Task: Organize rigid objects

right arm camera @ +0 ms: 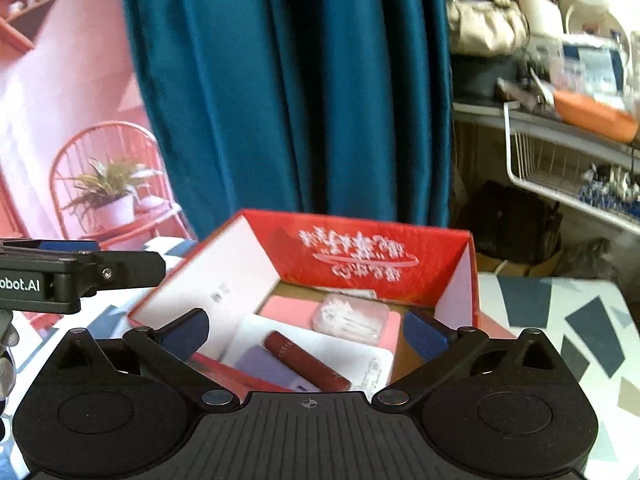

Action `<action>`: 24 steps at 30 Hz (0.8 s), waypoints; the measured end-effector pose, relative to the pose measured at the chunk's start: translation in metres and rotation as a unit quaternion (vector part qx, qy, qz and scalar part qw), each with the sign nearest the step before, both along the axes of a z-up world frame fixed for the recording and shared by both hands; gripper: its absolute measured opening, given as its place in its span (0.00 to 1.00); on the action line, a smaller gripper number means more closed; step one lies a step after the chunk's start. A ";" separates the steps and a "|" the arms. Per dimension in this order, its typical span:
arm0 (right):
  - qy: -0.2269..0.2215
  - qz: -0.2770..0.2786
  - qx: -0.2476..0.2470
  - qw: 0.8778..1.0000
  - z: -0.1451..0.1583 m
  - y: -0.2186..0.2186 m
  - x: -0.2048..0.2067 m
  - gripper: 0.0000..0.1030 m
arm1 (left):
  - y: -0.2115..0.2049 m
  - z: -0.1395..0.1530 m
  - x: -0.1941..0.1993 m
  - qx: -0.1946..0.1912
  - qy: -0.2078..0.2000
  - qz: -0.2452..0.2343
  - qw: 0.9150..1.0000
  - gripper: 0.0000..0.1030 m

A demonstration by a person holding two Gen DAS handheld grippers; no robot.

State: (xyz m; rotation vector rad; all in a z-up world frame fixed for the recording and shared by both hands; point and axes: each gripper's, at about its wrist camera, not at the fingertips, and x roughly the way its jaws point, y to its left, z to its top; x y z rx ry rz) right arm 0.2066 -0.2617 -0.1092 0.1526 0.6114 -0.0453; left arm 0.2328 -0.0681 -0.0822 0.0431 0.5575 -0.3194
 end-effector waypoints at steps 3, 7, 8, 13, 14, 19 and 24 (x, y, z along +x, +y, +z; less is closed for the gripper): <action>-0.026 0.006 -0.015 1.000 0.020 0.014 -0.018 1.00 | 0.014 0.018 -0.023 -0.002 -0.018 0.020 1.000 1.00; -0.052 0.004 -0.018 0.998 0.045 0.030 -0.042 1.00 | 0.031 0.037 -0.051 -0.010 -0.028 0.030 0.999 1.00; -0.056 0.004 -0.019 0.998 0.051 0.034 -0.048 1.00 | 0.034 0.041 -0.058 -0.010 -0.031 0.026 0.999 1.00; -0.073 0.005 -0.049 0.996 0.082 0.062 -0.083 1.00 | 0.046 0.056 -0.095 -0.008 -0.044 0.032 0.999 1.00; -0.076 0.005 -0.055 0.996 0.088 0.068 -0.090 1.00 | 0.047 0.057 -0.100 -0.009 -0.045 0.034 0.998 1.00; -0.090 0.007 -0.058 0.994 0.115 0.090 -0.127 1.00 | 0.059 0.071 -0.142 -0.012 -0.067 0.051 0.996 1.00; -0.096 0.007 -0.068 0.993 0.131 0.106 -0.158 1.00 | 0.065 0.087 -0.185 0.002 -0.094 0.071 0.993 1.00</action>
